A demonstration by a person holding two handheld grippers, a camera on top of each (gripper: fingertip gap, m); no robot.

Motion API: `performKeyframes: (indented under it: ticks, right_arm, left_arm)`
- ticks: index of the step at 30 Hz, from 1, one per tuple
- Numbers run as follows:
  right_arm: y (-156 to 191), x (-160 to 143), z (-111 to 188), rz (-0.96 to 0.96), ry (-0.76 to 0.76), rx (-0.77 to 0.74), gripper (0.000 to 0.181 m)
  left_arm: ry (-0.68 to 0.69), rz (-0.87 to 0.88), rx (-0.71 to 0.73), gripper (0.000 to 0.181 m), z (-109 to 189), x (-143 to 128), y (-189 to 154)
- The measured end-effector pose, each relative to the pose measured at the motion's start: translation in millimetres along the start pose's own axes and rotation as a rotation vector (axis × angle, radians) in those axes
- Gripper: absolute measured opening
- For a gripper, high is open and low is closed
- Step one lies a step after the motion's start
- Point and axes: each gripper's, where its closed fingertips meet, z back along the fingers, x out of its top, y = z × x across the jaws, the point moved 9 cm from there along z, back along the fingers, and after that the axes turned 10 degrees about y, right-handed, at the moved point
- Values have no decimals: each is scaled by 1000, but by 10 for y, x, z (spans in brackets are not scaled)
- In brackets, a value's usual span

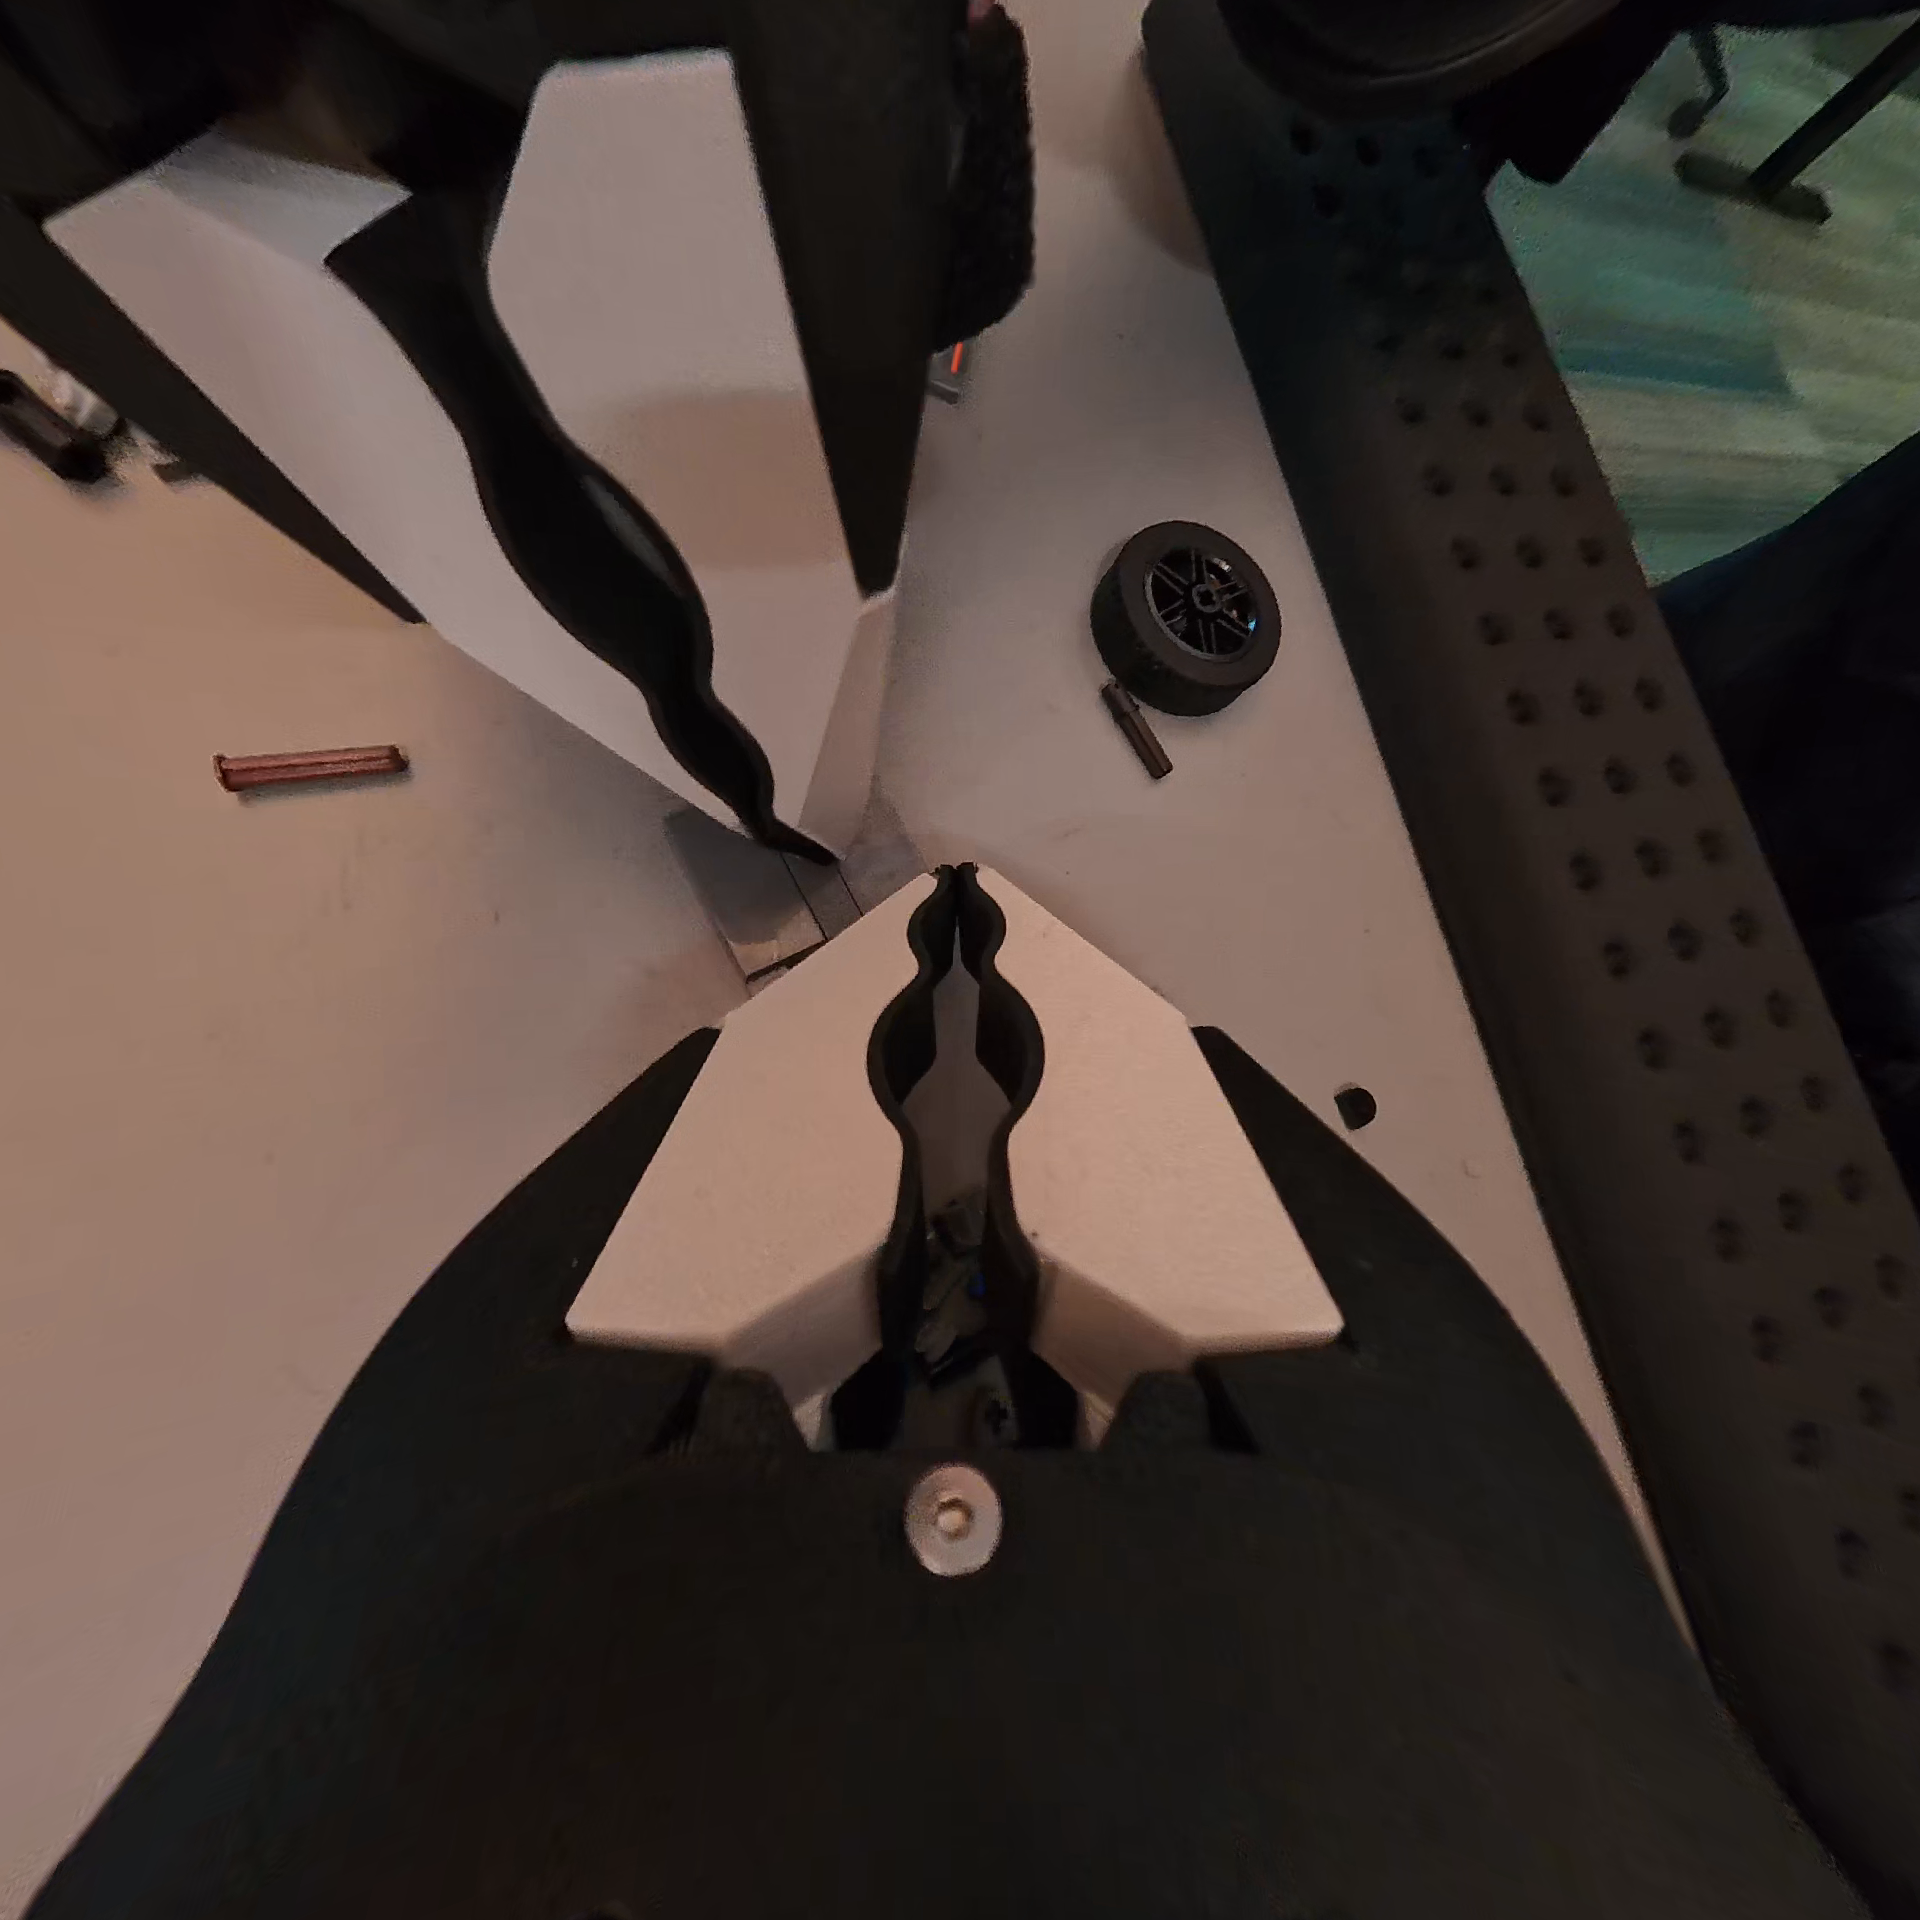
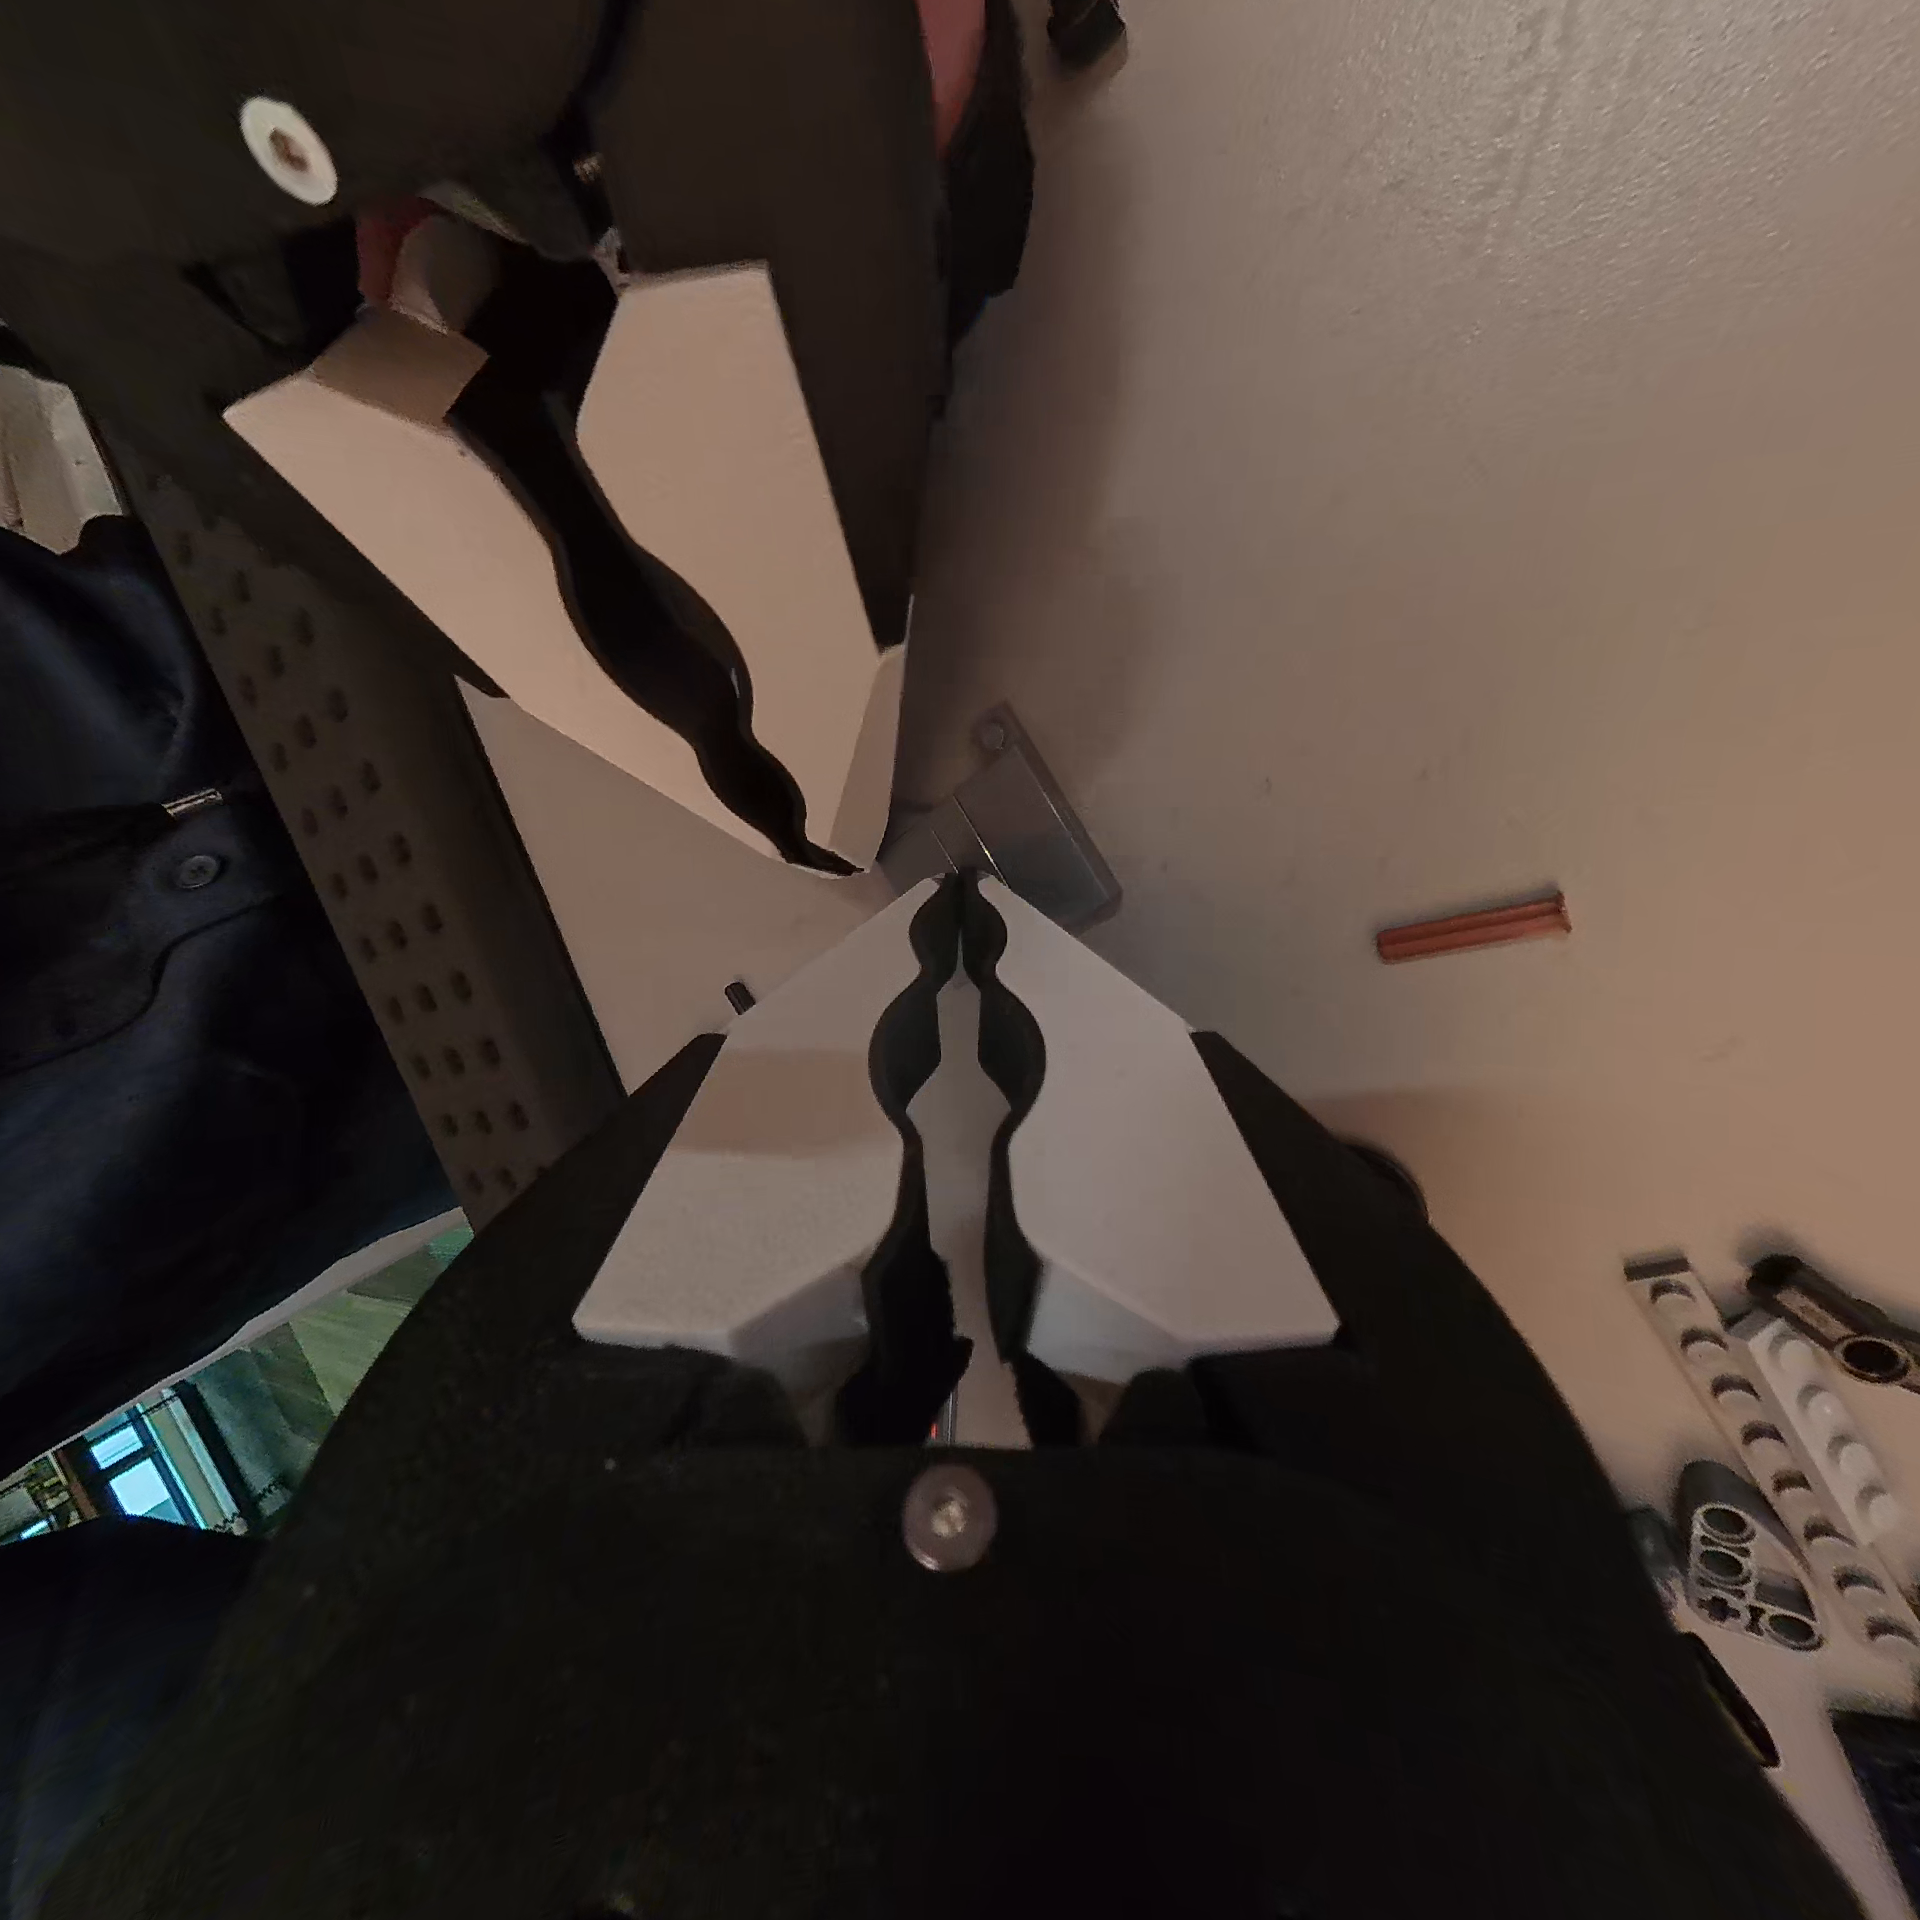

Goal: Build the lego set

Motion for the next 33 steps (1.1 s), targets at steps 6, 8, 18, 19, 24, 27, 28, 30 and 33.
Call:
performKeyframes:
  ticks: [6, 8, 18, 19, 24, 27, 28, 30, 33]
  right_arm:
    - [0, 2, 0, 0, 0, 0, 0]
    - [1, 3, -1, 0, -1, 0, 0]
    - [-1, 5, -8, 2, -4, 11, 0]
    - [1, 6, -9, 3, -3, 12, 0]
    - [6, 10, -13, 5, -3, 14, 0]
    - [5, 10, -13, 5, -3, 14, 0]
    - [7, 10, -14, 6, -2, 13, 0]
    - [6, 10, -14, 6, -2, 15, 0]
    - [4, 10, -13, 7, -3, 18, 0]
  left_arm:
    - [-19, 71, -60, 0, 2, -19, 49]
    - [-28, 108, -66, 0, 11, -24, 88]
    - [-17, 62, -71, 0, 7, -38, 63]
    - [-5, 56, -79, 0, 1, -43, 57]
    - [31, 50, -61, 0, -18, -56, 62]
    - [34, 41, -71, 0, -13, -62, 55]
    - [22, 33, -79, 0, 0, -60, 49]
    - [-31, 30, -101, 0, 58, -51, 48]
    - [-61, 44, -78, 0, 158, -84, 98]
